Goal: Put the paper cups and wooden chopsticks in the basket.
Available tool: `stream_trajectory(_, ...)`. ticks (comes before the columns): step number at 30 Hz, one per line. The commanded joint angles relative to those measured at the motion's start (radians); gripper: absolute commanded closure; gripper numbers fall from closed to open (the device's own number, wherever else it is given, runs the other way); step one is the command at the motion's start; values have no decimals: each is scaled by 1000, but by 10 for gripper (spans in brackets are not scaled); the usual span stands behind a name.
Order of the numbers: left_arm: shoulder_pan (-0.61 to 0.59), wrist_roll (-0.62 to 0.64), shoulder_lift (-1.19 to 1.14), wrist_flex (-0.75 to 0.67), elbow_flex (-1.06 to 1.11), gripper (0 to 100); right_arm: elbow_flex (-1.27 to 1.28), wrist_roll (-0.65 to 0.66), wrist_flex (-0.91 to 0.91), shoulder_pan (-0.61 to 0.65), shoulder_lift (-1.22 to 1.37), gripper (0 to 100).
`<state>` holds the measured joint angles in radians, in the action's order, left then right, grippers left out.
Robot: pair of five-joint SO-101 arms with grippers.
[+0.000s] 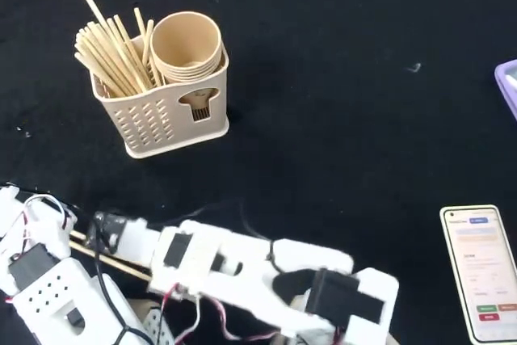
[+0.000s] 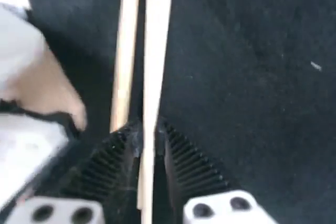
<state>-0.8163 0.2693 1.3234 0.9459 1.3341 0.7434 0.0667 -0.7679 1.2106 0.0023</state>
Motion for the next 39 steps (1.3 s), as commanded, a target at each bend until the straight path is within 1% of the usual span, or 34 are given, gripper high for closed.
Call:
stream_trajectory(1,-8,5,-2,-18,-51,873,-25,118,-112,-155,-35,988)
stream_trajectory(8,-8,3,-2,-18,-51,873,31,288,-269,-358,-217,988)
stream_trajectory(18,-8,3,-2,-18,-51,873,303,410,-265,-528,-530,984)
stream_trajectory(21,-8,5,-2,-18,-51,873,338,377,-221,-531,-575,969)
stream_trajectory(24,-8,3,-2,-20,-50,873,337,293,-187,-520,-595,877)
stream_trajectory(27,-8,2,-2,-17,-50,873,338,207,-153,-463,-588,808)
stream_trajectory(30,-8,0,-2,-17,-50,873,338,160,-95,-388,-588,805)
stream_trajectory(32,-8,0,-2,-18,-50,873,346,138,-32,-361,-587,805)
stream_trajectory(39,-8,0,-2,-17,-50,873,320,126,55,-385,-492,801)
